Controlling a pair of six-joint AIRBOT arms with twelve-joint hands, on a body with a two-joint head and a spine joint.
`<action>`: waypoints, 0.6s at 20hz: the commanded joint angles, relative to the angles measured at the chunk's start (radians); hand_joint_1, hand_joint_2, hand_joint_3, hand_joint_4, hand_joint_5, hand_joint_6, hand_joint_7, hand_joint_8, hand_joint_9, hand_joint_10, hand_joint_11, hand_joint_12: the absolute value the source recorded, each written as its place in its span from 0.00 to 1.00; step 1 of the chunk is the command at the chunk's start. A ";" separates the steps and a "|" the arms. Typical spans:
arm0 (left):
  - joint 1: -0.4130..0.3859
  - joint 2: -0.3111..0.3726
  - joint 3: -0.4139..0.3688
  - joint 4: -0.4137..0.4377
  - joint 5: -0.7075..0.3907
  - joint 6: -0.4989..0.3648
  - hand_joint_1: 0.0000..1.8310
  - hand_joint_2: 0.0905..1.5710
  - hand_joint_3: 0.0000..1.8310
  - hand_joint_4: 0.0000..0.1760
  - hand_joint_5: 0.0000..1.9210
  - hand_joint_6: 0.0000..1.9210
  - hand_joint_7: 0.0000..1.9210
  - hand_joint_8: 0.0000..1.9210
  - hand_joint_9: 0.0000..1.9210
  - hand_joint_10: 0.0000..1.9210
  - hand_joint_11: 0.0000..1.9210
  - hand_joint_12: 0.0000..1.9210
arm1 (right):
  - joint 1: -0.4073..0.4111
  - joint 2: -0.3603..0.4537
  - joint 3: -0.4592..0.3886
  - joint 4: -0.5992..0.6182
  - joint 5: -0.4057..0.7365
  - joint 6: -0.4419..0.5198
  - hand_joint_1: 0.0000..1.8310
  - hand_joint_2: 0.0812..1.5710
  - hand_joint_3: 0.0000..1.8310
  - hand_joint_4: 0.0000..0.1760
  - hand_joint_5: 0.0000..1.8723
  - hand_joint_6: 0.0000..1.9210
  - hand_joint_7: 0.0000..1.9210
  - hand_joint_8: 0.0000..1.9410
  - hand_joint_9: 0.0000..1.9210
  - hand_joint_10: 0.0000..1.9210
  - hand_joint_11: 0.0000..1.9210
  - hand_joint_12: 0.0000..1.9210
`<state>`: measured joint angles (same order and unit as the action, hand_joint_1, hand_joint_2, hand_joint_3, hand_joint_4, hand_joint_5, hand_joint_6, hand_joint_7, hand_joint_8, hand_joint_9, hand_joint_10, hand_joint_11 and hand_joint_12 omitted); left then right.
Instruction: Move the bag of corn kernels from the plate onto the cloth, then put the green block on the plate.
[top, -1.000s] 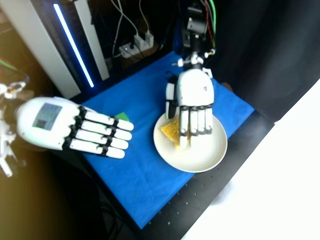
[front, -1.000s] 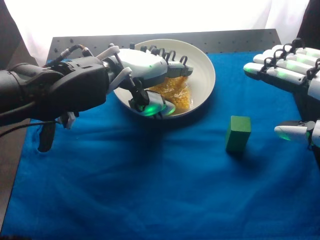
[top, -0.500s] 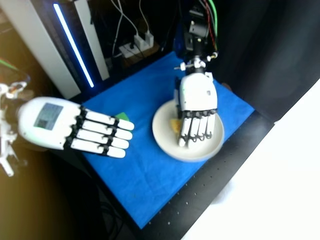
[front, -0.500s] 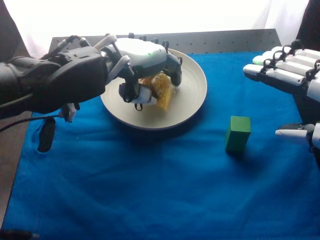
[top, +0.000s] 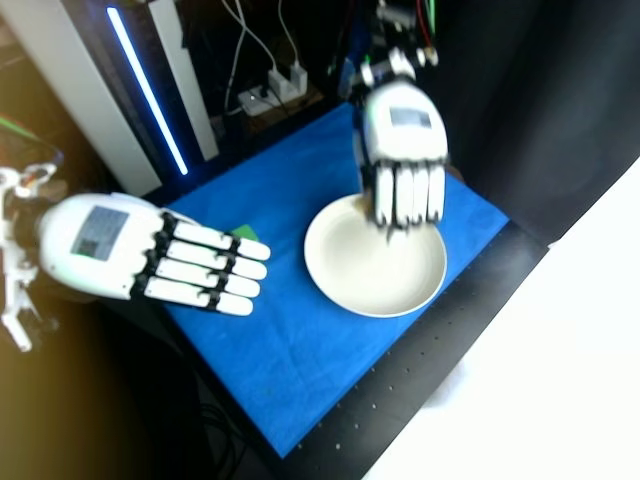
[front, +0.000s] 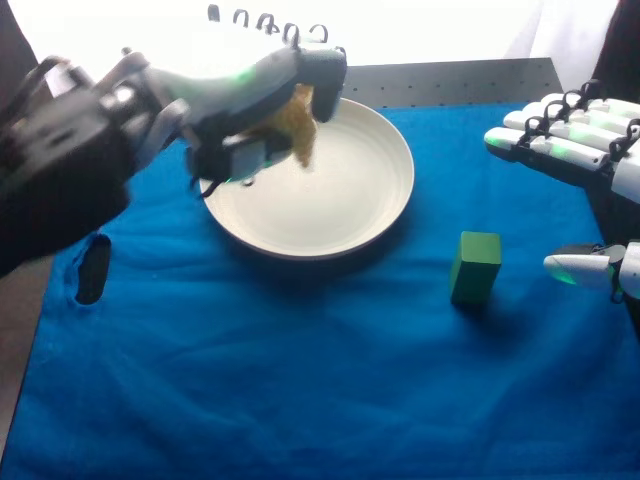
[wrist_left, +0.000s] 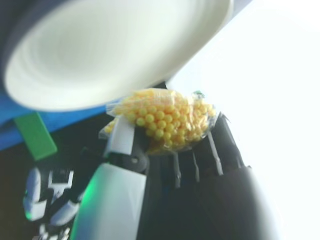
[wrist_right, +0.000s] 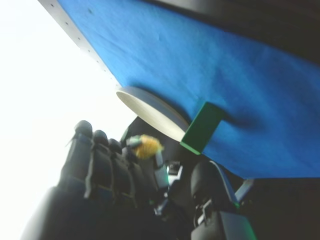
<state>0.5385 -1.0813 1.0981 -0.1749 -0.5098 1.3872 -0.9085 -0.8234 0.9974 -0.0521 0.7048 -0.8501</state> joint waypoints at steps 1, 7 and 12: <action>0.013 0.023 -0.013 0.034 -0.170 -0.040 0.73 0.88 0.00 0.00 0.19 0.83 0.11 0.52 0.22 0.94 0.17 0.90 | 0.017 0.001 -0.001 0.020 0.114 0.005 0.23 0.83 0.01 0.00 0.00 0.00 0.00 0.00 0.00 0.00 0.00 0.00; 0.294 0.188 -0.205 0.083 -0.432 -0.205 0.65 0.90 0.00 0.00 0.23 0.85 0.13 0.93 0.25 0.95 0.15 0.99 | 0.017 0.002 -0.010 0.032 0.115 0.006 0.09 0.84 0.01 0.00 0.00 0.00 0.00 0.00 0.00 0.00 0.00 0.00; 0.432 0.186 -0.236 0.056 -0.488 -0.288 0.50 0.89 0.00 0.00 0.10 0.50 0.12 0.21 0.10 0.44 0.01 0.81 | 0.017 0.002 -0.014 0.032 0.116 0.009 0.21 0.83 0.00 0.00 0.00 0.00 0.00 0.00 0.00 0.00 0.00 0.00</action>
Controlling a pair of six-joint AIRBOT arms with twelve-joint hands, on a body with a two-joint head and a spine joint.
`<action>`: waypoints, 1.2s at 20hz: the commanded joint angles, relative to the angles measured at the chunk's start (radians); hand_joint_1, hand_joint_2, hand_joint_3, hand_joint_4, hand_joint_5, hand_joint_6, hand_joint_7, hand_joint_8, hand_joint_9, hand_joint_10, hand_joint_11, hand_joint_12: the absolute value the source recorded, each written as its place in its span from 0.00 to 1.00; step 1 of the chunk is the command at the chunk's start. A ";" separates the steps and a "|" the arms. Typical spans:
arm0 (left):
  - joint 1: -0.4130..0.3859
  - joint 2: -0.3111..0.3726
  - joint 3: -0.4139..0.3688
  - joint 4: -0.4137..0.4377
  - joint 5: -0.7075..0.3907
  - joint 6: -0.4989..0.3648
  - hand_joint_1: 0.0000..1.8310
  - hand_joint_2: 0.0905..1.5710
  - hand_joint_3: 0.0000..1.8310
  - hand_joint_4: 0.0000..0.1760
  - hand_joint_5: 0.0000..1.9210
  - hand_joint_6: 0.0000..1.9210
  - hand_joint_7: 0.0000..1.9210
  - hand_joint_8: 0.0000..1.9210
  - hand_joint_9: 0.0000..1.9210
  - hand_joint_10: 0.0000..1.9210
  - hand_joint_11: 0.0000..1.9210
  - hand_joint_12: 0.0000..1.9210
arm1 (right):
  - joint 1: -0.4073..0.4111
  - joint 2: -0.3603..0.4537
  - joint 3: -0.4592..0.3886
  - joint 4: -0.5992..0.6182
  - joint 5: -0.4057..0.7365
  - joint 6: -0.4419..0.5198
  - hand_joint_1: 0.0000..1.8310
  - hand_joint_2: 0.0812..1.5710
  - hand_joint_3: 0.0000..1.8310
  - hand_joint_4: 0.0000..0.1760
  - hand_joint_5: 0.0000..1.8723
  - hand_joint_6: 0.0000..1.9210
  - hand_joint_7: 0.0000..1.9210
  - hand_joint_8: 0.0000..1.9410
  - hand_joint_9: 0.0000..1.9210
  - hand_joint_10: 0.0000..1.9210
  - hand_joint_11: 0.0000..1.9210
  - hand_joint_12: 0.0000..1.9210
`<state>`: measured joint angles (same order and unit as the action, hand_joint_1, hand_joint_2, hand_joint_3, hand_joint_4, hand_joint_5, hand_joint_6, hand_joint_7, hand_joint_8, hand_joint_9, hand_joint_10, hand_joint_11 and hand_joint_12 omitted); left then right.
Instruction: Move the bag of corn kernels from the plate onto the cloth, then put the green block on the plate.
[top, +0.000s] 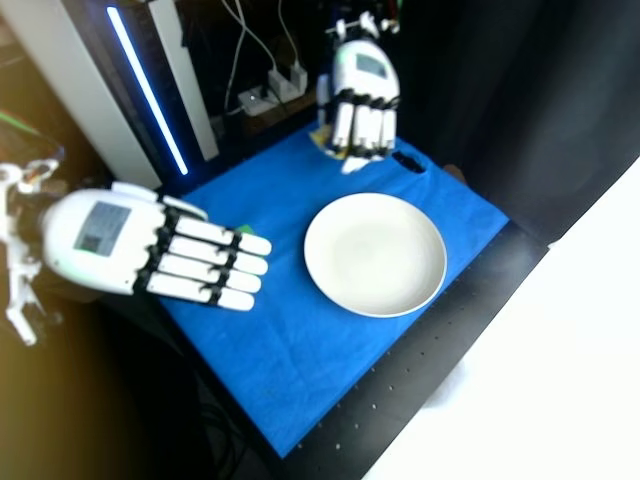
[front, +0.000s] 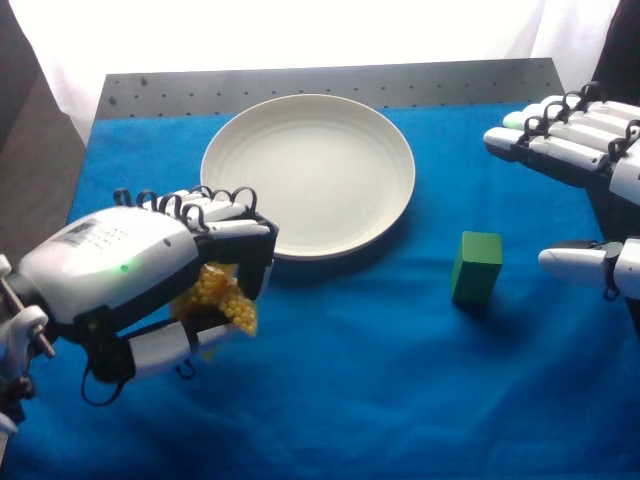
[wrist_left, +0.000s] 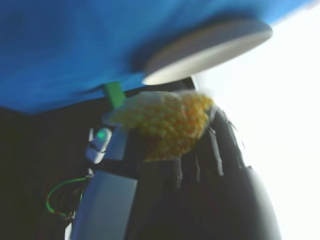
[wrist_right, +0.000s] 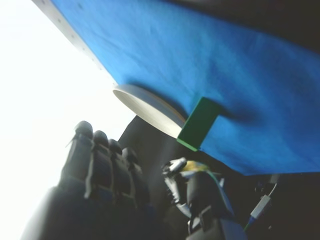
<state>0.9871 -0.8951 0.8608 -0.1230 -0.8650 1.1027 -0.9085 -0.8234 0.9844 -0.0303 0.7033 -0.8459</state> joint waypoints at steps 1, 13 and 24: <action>-0.004 -0.002 0.001 -0.010 -0.137 -0.005 0.38 0.83 0.00 0.42 0.04 0.20 0.04 0.07 0.02 0.16 0.00 0.35 | 0.017 0.002 -0.002 0.010 0.118 0.005 0.22 0.83 0.00 0.00 0.00 0.00 0.00 0.00 0.00 0.00 0.00 0.00; 0.049 0.037 0.007 -0.151 -0.346 -0.003 0.01 0.77 0.01 0.80 0.00 0.00 0.00 0.00 0.00 0.00 0.00 0.00 | 0.018 -0.057 0.069 -0.139 0.167 0.231 0.35 0.74 0.00 0.00 0.00 0.00 0.00 0.00 0.04 0.01 0.00 0.47; 0.095 0.050 -0.005 -0.215 -0.439 0.000 0.03 0.84 0.00 0.57 0.00 0.00 0.00 0.00 0.00 0.00 0.00 0.00 | 0.021 -0.148 0.128 -0.147 0.074 0.264 0.68 0.74 0.00 0.00 0.33 0.08 0.43 0.49 0.44 0.34 0.22 0.81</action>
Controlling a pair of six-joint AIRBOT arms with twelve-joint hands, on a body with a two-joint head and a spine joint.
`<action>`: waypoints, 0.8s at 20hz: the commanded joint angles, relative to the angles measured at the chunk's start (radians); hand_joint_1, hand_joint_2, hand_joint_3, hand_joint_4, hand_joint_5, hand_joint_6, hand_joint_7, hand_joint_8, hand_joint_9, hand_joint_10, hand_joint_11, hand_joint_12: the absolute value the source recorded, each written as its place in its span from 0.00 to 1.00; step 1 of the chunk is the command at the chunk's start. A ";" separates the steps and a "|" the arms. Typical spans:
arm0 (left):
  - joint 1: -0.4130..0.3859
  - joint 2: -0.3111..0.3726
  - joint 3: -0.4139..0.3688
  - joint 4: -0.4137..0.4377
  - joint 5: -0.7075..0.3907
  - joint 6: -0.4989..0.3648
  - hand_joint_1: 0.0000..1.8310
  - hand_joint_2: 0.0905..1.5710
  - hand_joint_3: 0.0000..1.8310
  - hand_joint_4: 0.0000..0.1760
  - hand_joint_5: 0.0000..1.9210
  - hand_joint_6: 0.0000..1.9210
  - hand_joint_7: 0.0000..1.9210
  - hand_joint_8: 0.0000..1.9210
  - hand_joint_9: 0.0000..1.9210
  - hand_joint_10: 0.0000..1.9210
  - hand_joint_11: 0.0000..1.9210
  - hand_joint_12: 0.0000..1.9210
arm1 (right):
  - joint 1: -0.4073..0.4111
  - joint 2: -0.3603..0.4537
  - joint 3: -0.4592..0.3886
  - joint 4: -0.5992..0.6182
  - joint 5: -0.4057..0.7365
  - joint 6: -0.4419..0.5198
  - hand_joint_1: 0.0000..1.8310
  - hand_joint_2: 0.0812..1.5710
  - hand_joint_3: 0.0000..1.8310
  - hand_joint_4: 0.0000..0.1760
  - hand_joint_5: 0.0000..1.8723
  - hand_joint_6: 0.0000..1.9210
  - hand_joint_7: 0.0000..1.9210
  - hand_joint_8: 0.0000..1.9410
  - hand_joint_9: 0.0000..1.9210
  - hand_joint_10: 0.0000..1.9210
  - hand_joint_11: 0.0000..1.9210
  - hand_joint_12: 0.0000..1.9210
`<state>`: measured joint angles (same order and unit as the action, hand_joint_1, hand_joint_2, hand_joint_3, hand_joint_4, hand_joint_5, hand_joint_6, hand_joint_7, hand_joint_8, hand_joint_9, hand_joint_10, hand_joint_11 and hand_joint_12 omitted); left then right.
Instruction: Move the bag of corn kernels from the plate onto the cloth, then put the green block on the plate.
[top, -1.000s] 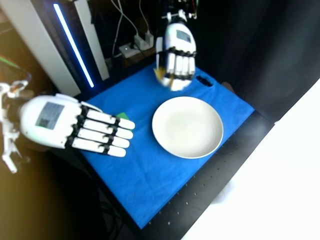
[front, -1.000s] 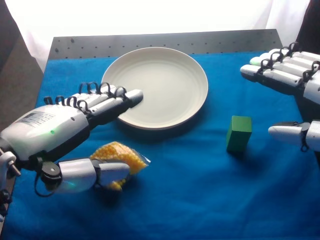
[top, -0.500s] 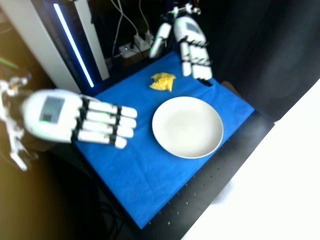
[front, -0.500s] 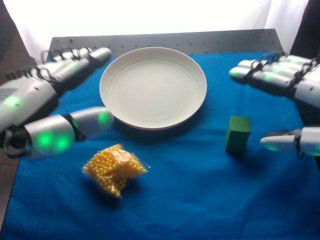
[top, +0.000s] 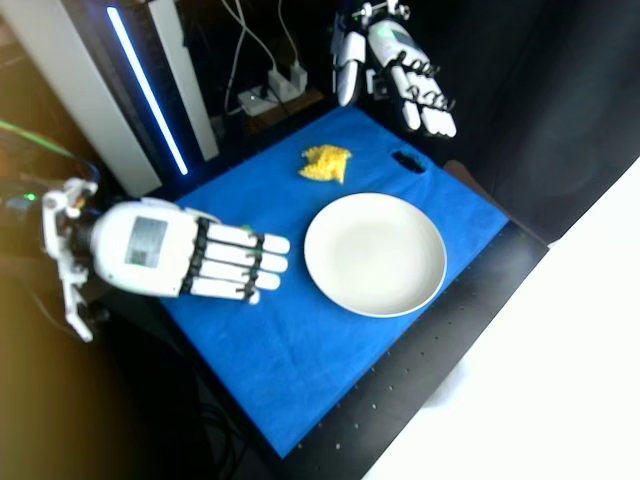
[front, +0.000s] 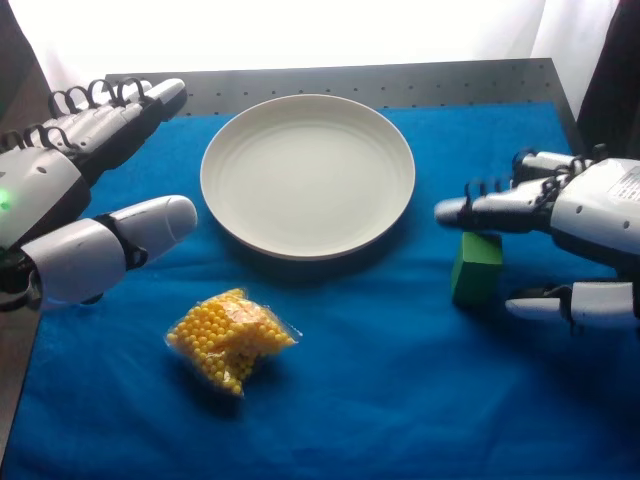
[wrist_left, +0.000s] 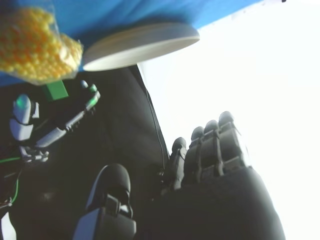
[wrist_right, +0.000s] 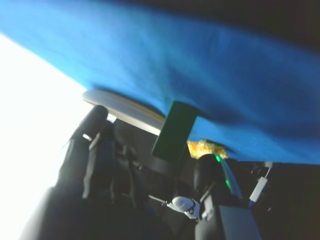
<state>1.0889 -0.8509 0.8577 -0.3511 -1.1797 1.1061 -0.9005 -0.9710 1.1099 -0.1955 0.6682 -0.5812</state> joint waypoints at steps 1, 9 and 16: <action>-0.006 0.005 -0.002 0.010 -0.126 -0.003 0.04 0.84 0.00 0.60 0.00 0.00 0.00 0.00 0.00 0.00 0.00 0.00 | 0.021 -0.003 0.006 0.018 0.109 0.002 0.67 0.75 0.00 0.00 0.40 0.53 0.44 0.63 0.57 0.59 0.47 0.89; 0.013 0.006 -0.003 -0.009 -0.153 -0.004 0.06 0.84 0.00 0.71 0.00 0.00 0.00 0.00 0.00 0.00 0.00 0.00 | 0.187 -0.007 0.047 -0.111 0.110 0.084 0.72 0.77 0.00 0.00 0.33 0.65 0.42 0.70 0.46 0.78 0.44 0.87; 0.020 0.004 -0.005 -0.011 -0.172 -0.004 0.07 0.84 0.00 0.54 0.01 0.00 0.00 0.00 0.00 0.00 0.00 0.00 | 0.250 0.002 0.065 -0.179 0.111 0.149 0.73 0.79 0.00 0.00 0.30 0.71 0.41 0.72 0.37 0.84 0.26 0.98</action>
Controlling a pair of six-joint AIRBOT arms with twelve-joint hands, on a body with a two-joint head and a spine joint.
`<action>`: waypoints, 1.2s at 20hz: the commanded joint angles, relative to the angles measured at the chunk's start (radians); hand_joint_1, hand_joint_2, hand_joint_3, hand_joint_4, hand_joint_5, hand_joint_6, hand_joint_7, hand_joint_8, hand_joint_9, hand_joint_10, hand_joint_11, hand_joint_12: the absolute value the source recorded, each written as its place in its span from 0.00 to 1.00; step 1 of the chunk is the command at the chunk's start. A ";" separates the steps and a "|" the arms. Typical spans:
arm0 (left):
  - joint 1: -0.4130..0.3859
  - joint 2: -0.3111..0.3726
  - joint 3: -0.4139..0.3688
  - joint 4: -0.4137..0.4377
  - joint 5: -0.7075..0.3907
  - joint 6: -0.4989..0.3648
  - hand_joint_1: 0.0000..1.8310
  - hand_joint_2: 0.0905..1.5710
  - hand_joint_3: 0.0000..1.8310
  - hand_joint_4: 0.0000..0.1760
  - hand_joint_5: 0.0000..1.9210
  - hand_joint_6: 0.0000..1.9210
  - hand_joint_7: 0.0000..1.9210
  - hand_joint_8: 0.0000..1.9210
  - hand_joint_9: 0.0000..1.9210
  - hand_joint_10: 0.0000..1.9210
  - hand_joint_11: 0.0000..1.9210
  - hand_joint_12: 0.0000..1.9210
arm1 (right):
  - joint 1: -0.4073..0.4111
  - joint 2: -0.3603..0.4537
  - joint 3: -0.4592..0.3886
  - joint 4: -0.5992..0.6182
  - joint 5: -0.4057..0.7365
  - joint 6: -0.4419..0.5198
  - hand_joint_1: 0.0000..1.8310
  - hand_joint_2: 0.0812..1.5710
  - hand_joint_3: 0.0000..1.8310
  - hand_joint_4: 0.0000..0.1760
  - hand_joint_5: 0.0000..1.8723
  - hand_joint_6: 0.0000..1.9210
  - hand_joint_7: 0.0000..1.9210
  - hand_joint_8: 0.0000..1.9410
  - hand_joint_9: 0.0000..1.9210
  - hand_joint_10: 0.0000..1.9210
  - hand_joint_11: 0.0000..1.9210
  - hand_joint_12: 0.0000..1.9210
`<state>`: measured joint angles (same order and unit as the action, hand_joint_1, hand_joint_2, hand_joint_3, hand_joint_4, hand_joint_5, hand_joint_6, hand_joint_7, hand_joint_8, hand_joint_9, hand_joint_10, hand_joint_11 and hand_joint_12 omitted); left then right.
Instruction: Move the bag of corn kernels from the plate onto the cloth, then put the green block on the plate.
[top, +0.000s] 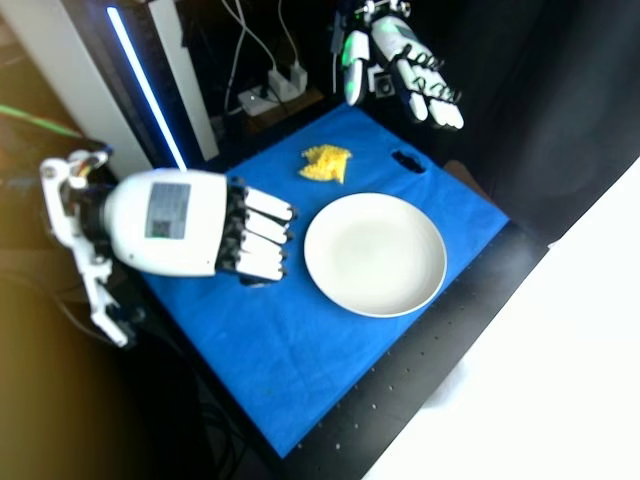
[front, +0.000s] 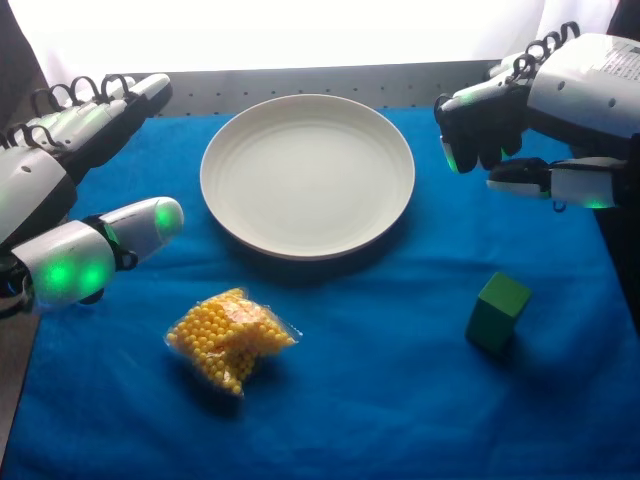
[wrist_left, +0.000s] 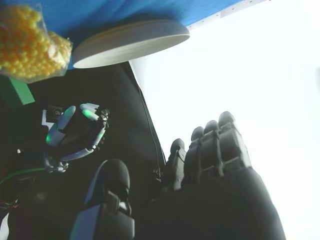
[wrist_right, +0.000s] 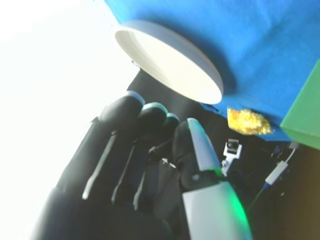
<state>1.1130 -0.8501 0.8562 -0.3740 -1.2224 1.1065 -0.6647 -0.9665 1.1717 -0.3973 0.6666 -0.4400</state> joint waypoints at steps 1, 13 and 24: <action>-0.001 0.005 -0.005 0.012 -0.133 -0.005 0.07 0.84 0.00 0.56 0.01 0.00 0.00 0.00 0.00 0.00 0.00 0.00 | 0.015 0.018 -0.017 0.009 0.116 0.008 0.73 0.80 0.00 0.00 0.29 0.73 0.41 0.75 0.34 0.85 0.21 1.00; 0.046 0.015 -0.019 -0.028 -0.178 -0.006 0.08 0.83 0.00 0.71 0.01 0.00 0.00 0.00 0.00 0.00 0.00 0.00 | -0.014 0.183 -0.173 -0.422 0.133 0.320 0.47 0.62 0.00 0.00 0.01 0.00 0.02 0.00 0.07 0.04 0.00 0.74; 0.050 0.015 -0.022 -0.031 -0.185 -0.006 0.09 0.85 0.00 0.56 0.00 0.00 0.00 0.00 0.00 0.00 0.00 0.00 | -0.019 0.089 -0.122 -0.560 -0.043 0.397 0.47 0.70 0.00 0.00 0.11 0.01 0.11 0.00 0.11 0.21 0.00 0.74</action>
<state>1.1671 -0.8433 0.8360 -0.4221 -1.2831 1.1038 -0.6907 -0.8761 1.0504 -0.9928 0.5594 -0.0483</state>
